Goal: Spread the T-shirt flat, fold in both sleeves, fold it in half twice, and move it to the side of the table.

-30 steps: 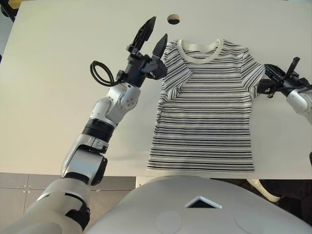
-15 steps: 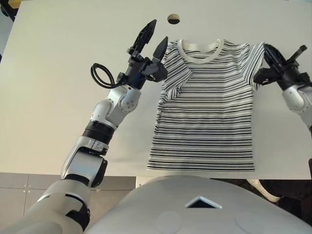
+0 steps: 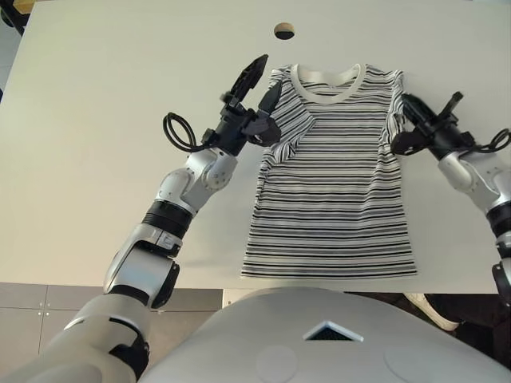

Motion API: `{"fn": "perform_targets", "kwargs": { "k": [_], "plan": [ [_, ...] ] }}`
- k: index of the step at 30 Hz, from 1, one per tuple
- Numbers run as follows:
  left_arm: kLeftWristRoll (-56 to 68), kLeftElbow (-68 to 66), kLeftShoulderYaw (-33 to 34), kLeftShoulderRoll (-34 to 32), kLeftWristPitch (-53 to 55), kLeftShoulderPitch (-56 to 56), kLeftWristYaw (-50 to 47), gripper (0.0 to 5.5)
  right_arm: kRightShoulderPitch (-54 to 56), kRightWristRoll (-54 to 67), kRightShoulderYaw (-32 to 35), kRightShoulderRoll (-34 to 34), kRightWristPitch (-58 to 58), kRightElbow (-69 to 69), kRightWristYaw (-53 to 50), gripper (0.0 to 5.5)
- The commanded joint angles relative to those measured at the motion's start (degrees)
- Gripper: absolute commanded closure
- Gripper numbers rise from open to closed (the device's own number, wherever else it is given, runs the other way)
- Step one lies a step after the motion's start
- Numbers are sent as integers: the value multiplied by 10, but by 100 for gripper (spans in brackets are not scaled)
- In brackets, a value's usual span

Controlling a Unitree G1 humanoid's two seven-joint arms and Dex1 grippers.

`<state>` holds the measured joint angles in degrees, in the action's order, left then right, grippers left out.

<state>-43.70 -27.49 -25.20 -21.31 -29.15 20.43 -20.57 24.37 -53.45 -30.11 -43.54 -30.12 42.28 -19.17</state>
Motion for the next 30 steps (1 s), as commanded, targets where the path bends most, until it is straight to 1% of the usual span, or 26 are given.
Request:
{"fn": "perform_targets", "kwargs": {
  "k": [1, 7, 11, 16, 20, 22, 23, 25, 26, 28, 30],
  "plan": [
    [-7, -10, -10, 2, -3, 1, 10, 264, 17, -25, -30, 18, -13, -10, 19, 539],
    [-7, -25, -14, 9, -3, 11, 0, 264, 24, -35, -41, 24, -9, -27, 23, 539],
    [-4, -33, -13, 11, -5, 12, -5, 264, 9, -42, -32, 16, 1, -77, 13, 539],
    [0, -33, -4, 6, -6, 16, -6, 264, -7, -36, -19, 2, 10, -99, 23, 456],
    [9, -19, 14, -21, -12, 6, 2, 264, -36, -27, -4, -17, 9, -143, 35, 386],
    [17, -11, 23, -32, -15, -2, 7, 264, -49, -24, 3, -22, 12, -159, 38, 339],
    [21, -5, 27, -37, -17, -7, 12, 264, -58, -22, 8, -25, 12, -167, 40, 333],
    [28, 12, 31, -58, -22, -22, 32, 264, -90, -8, 28, -46, 10, -199, 47, 285],
    [44, 28, 36, -80, -36, -39, 56, 264, -127, 25, 55, -68, 3, -234, 57, 271],
    [81, 79, 44, -150, -73, -92, 127, 264, -234, 117, 127, -129, -16, -315, 85, 265],
    [104, 126, 44, -235, -104, -157, 206, 264, -371, 205, 221, -172, -16, -403, 122, 265]
  ]
}}
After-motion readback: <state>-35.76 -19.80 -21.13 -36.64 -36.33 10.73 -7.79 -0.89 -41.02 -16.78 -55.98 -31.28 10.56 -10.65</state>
